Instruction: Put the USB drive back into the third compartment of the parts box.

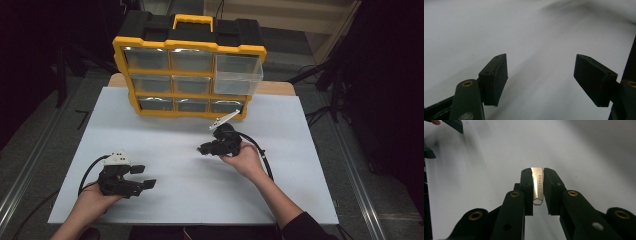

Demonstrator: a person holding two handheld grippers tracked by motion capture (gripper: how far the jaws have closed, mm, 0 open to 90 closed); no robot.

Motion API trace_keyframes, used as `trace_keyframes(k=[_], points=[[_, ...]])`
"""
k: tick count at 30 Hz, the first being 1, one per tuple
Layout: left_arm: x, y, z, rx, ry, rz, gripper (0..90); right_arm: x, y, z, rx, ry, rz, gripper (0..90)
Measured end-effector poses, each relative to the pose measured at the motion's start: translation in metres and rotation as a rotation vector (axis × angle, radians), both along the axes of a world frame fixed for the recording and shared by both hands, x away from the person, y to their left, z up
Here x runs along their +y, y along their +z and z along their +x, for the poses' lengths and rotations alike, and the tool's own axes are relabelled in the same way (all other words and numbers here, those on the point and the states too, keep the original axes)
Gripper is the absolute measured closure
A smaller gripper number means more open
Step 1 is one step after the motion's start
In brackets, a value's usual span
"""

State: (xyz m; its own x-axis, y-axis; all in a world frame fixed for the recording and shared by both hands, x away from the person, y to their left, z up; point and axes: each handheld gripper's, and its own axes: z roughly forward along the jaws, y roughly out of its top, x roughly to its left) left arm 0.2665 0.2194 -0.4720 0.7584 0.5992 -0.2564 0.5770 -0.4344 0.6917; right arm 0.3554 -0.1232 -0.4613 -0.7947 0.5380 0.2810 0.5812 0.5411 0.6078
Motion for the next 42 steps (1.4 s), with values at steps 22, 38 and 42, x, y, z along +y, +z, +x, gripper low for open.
trace_keyframes(k=[22, 38, 42], points=[[-0.002, -0.001, 0.002, -0.006, -0.004, 0.002, 28.6, -0.014, 0.032, -0.005, 0.003, 0.142, 0.009, 76.2], [-0.003, -0.001, 0.001, -0.005, -0.011, 0.0, 28.6, -0.014, 0.071, -0.003, -0.023, 0.313, -0.037, 76.2], [-0.003, -0.001, 0.001, -0.006, -0.02, 0.001, 28.6, -0.016, 0.083, -0.001, -0.02, 0.329, -0.018, 76.2]])
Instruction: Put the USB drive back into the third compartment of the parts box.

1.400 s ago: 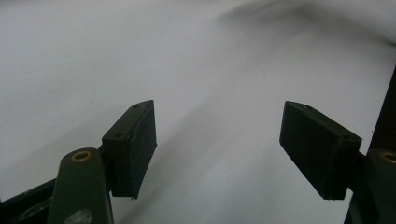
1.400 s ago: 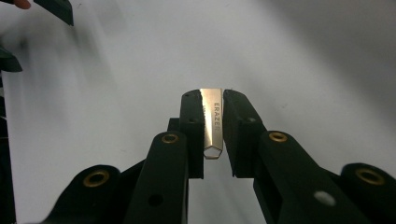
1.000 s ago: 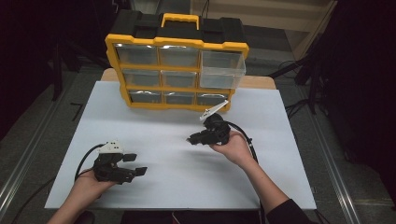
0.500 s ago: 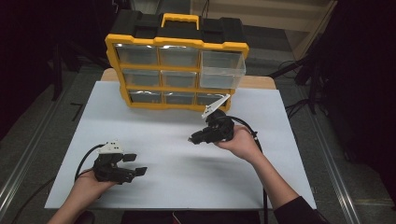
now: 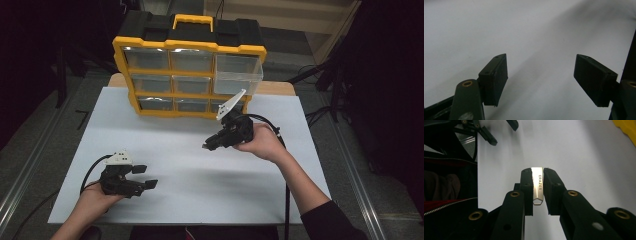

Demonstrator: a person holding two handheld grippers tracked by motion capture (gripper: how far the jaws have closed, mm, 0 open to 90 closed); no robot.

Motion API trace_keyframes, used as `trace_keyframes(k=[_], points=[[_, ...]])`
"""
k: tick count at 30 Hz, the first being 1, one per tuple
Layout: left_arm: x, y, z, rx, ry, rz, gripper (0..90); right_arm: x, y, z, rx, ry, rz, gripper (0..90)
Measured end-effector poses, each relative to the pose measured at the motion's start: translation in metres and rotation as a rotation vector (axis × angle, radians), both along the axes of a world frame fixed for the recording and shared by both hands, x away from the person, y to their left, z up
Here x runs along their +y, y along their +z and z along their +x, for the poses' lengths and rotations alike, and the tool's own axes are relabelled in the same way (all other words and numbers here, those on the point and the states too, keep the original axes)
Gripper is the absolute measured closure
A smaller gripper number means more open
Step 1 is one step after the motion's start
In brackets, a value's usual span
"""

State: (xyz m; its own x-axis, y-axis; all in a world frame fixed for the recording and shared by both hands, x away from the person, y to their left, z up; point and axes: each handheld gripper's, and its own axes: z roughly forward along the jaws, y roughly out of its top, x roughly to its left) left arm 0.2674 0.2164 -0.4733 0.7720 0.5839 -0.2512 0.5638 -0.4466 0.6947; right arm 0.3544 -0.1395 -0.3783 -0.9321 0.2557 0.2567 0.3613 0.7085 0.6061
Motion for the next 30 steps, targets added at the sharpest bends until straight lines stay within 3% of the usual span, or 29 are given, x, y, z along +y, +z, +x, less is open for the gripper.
trace_keyframes(k=[3, 12, 17, 20, 30], points=[[0.0, 0.0, 0.0, -0.001, -0.004, 0.001, 28.5, -0.002, 0.007, 0.003, 0.01, 0.02, 0.014, 76.2], [-0.001, -0.001, 0.0, 0.008, -0.007, 0.009, 28.6, -0.003, 0.03, 0.004, -0.037, 0.048, 0.0, 76.2], [-0.001, -0.001, 0.0, 0.007, -0.006, 0.011, 28.5, -0.005, 0.037, 0.008, -0.016, 0.056, 0.005, 76.2], [-0.001, -0.001, 0.0, 0.005, -0.005, 0.01, 28.5, -0.005, 0.044, 0.01, -0.031, 0.064, 0.014, 76.2], [-0.001, -0.001, 0.0, 0.008, -0.003, 0.009, 28.5, -0.011, 0.078, 0.014, -0.07, 0.082, 0.026, 76.2]])
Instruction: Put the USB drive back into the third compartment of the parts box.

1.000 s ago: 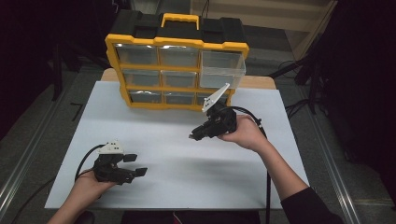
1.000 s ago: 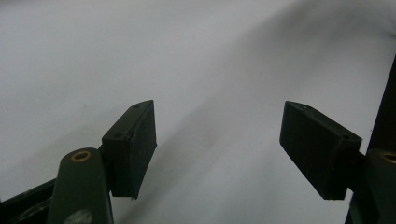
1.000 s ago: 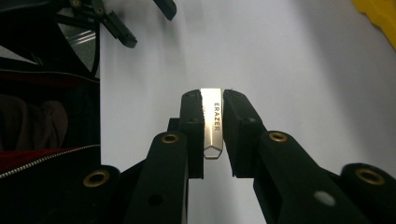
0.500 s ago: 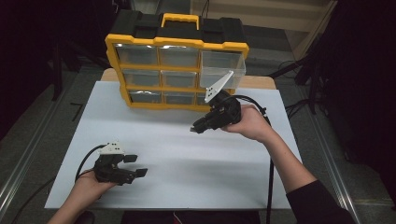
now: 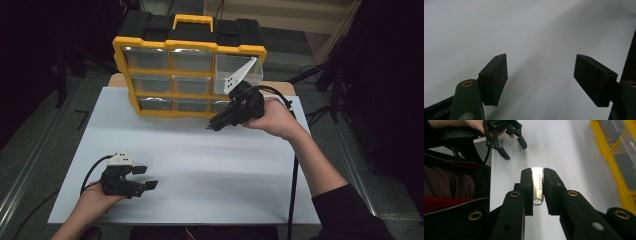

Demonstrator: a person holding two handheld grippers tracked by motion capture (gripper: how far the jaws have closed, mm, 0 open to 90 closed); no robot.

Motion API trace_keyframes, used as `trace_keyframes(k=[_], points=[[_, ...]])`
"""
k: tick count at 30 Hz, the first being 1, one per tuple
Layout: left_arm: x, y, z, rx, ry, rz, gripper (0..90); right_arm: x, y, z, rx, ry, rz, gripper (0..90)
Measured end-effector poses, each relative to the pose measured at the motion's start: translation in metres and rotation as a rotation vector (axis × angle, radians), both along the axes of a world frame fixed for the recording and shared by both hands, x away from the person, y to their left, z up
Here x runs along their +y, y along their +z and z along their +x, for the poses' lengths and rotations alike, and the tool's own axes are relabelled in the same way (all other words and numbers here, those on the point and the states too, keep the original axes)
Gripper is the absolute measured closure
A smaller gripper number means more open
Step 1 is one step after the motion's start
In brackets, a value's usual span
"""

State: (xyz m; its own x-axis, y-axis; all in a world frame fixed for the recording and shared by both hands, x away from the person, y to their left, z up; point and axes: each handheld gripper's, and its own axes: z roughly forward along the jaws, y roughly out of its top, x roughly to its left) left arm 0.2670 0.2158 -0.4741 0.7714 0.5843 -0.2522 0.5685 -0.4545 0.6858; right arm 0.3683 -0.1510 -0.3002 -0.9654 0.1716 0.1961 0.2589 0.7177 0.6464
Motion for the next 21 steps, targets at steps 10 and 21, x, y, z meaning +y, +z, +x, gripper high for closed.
trace_keyframes(k=[10, 21], points=[[0.001, 0.0, 0.0, 0.001, 0.002, -0.004, 28.5, -0.01, 0.033, 0.006, -0.021, -0.022, -0.003, 76.2], [0.001, 0.0, 0.0, 0.001, 0.003, -0.008, 28.5, -0.023, 0.06, 0.017, -0.022, -0.044, -0.015, 76.2]])
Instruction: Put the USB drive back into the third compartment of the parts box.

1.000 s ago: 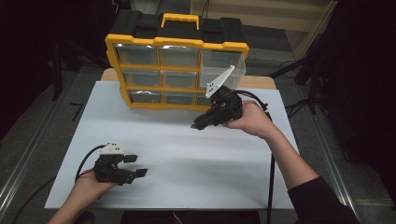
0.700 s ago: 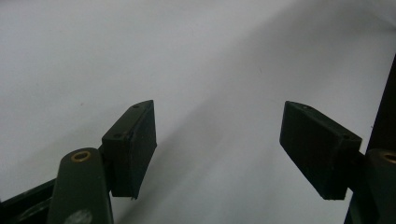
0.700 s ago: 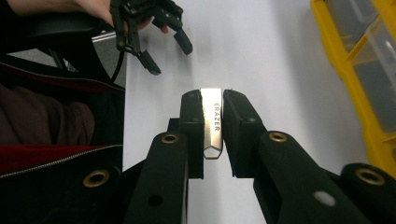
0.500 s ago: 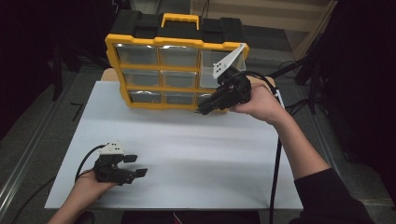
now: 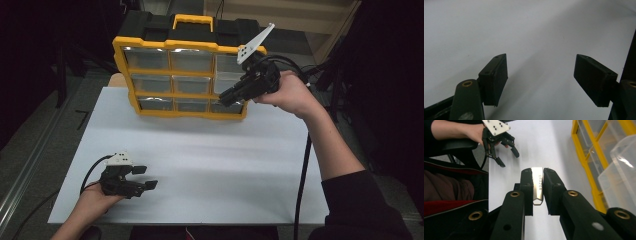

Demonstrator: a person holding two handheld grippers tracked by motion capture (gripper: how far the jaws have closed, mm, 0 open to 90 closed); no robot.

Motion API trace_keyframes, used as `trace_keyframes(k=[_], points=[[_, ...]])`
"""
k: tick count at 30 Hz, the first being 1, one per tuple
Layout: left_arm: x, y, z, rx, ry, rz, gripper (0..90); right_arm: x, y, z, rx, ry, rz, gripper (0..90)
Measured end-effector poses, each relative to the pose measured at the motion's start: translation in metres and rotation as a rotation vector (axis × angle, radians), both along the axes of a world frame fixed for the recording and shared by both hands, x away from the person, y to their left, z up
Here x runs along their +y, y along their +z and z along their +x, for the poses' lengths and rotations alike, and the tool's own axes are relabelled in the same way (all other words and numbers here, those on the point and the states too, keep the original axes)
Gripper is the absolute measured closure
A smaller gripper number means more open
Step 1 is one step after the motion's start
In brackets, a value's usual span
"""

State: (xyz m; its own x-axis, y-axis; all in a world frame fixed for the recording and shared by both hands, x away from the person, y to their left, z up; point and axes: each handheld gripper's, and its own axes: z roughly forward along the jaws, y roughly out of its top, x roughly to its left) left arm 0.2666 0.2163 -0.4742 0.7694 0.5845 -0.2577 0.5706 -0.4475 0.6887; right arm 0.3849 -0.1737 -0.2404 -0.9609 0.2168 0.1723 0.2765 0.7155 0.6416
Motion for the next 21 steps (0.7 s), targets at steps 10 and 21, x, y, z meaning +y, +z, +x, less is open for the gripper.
trace_keyframes(k=[10, 21], points=[[-0.001, -0.001, 0.0, -0.001, -0.003, 0.011, 28.5, -0.011, 0.027, 0.013, -0.022, -0.035, 0.027, 76.2], [-0.001, 0.0, 0.0, 0.0, -0.004, 0.006, 28.5, -0.015, 0.044, 0.031, -0.027, -0.083, 0.022, 76.2]])
